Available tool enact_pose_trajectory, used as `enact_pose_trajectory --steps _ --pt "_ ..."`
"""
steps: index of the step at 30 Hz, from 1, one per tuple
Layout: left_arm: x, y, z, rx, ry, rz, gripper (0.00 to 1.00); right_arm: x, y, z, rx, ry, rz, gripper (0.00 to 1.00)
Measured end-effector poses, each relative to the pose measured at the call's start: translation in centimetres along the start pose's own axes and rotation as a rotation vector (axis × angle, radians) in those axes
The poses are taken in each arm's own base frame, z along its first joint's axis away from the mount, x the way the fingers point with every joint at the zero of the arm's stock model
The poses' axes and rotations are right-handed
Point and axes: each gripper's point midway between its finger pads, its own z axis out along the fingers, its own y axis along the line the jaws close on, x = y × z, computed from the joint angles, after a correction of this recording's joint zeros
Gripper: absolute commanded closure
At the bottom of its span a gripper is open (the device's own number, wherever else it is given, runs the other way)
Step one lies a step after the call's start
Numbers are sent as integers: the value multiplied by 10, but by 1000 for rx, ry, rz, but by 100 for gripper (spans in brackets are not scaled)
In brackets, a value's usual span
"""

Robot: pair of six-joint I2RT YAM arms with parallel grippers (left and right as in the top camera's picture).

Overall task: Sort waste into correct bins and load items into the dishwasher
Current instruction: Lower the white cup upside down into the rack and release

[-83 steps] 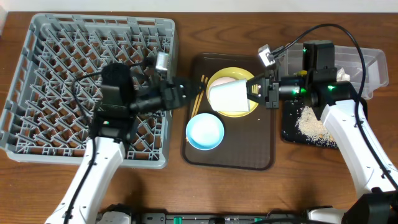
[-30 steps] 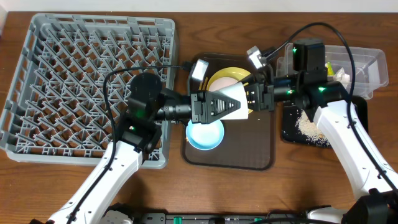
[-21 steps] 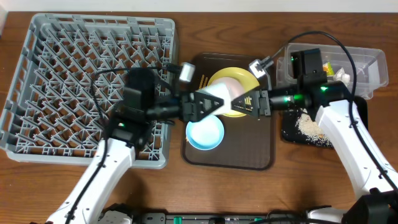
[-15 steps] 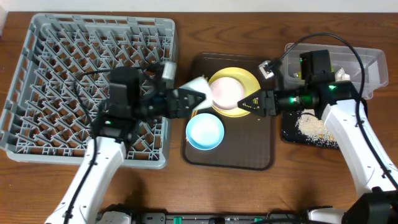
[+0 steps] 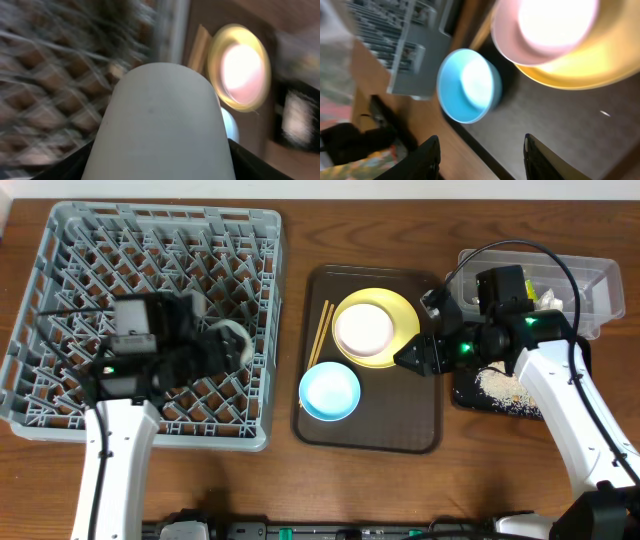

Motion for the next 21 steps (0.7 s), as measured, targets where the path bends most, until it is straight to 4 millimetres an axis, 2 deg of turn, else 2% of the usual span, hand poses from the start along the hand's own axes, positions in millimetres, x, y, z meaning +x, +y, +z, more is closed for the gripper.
enact_pose_trajectory --steps 4,10,14,21 --pt "-22 27 -17 -151 -91 8 89 2 -6 1 43 10 -6 49" --pt "-30 68 -21 -372 -119 7 89 2 -11 1 72 12 -6 49" --pt "-34 84 -8 -437 -93 11 89 3 -12 1 77 14 -4 49" --pt "-29 106 30 -486 10 -3 89 3 -12 1 80 16 -3 49"
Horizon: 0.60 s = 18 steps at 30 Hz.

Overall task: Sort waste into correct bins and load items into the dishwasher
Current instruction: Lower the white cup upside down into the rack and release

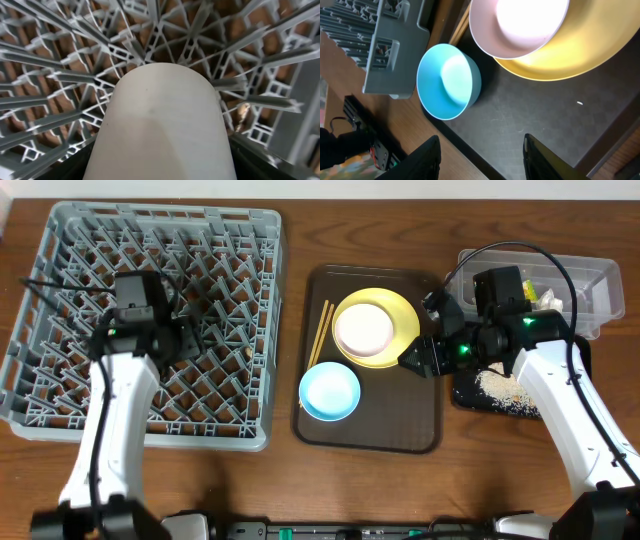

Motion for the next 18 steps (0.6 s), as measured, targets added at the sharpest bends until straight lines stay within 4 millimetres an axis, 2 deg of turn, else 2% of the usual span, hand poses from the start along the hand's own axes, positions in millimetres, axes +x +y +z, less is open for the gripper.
enact_pose_trajectory --steps 9,10,11,12,15,18 --pt "18 1 39 -33 128 13 87 0 0 0 0 0 0 50" --pt "20 1 42 -35 140 14 83 0 0 0 0 1 0 49" --pt "22 1 46 -38 152 15 66 0 0 0 0 0 0 50" --pt "23 2 48 -40 160 16 57 0 0 0 0 1 0 49" --pt "27 2 53 -47 180 18 39 0 0 0 0 0 0 50" --pt "27 3 54 -50 183 19 25 0 0 0 0 1 0 49"
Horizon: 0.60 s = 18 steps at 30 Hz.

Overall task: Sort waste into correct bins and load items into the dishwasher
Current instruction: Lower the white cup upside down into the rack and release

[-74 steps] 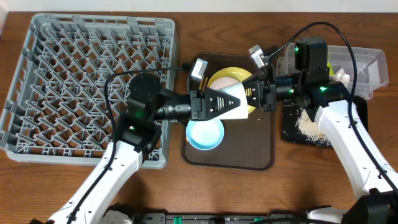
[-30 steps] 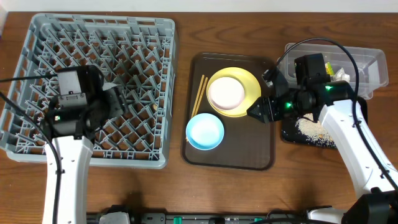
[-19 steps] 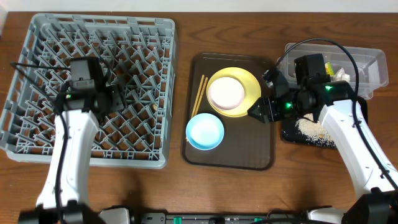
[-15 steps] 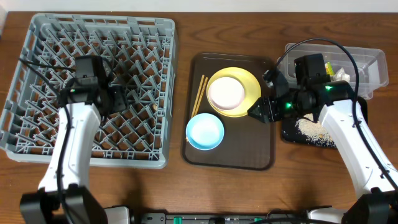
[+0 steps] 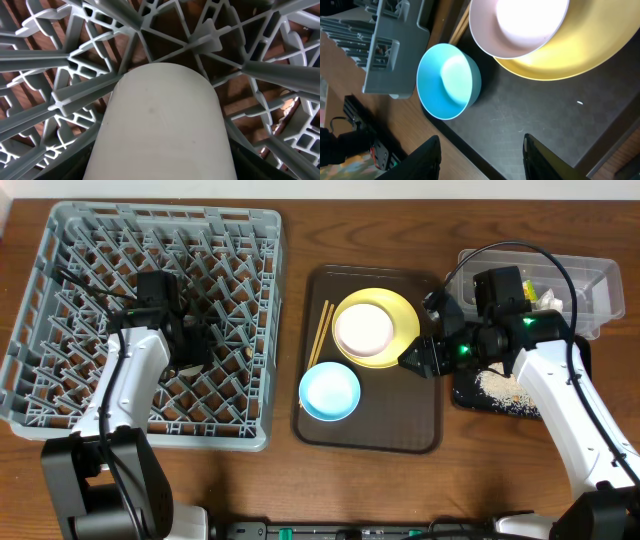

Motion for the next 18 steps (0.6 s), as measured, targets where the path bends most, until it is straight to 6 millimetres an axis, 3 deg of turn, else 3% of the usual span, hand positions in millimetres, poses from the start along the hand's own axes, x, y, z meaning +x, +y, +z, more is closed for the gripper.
enact_pose_trajectory --steps 5,9,14,18 --pt "2 1 0 -5 6 14 11 0 0 0 0 0 0 49" --pt "0 3 -6 -7 -10 11 10 0 0 0 0 1 0 49" --pt "-8 5 -41 15 -111 0 9 1 0 0 0 3 2 49" --pt "-3 0 -70 65 -162 -2 9 1 0 0 0 5 3 49"
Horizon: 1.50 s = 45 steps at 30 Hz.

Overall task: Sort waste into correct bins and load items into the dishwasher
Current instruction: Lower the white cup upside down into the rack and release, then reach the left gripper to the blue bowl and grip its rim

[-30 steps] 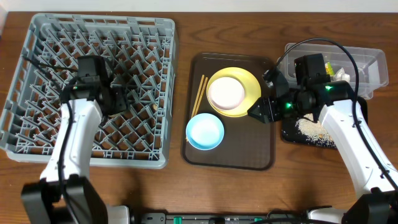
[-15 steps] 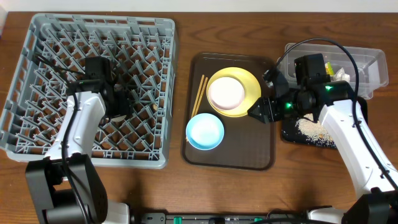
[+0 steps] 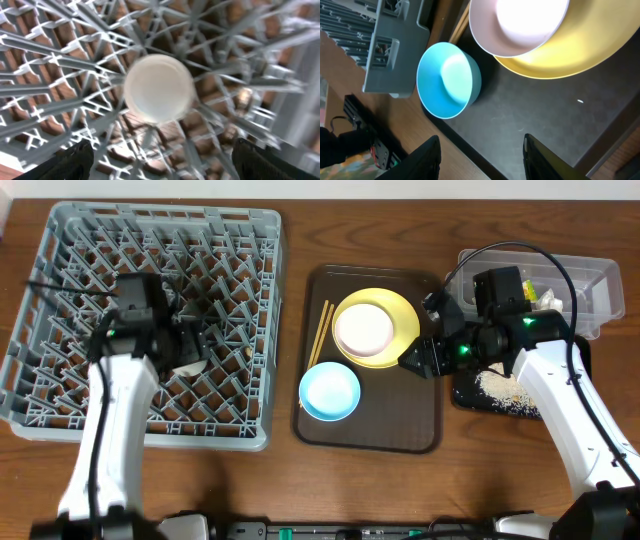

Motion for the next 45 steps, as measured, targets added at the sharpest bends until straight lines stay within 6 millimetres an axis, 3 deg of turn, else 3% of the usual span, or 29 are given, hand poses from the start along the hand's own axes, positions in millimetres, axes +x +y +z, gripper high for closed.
enact_pose_trajectory --steps 6,13,19,27,31,36,45 --pt "14 -56 -32 204 -20 81 9 7 -8 0 50 27 20 48" --pt "48 -132 -43 350 28 296 9 24 -43 -7 264 79 155 44" --pt "94 -188 -34 385 108 505 8 32 -70 -17 441 84 263 33" --pt "155 -258 -7 426 173 709 8 38 -90 -30 560 70 344 32" --pt "184 -275 8 406 199 793 8 40 -93 -32 574 74 356 32" --pt "205 -274 31 328 239 838 16 40 -93 -32 576 74 358 32" --pt "206 -273 46 287 241 833 59 40 -93 -32 578 75 358 32"
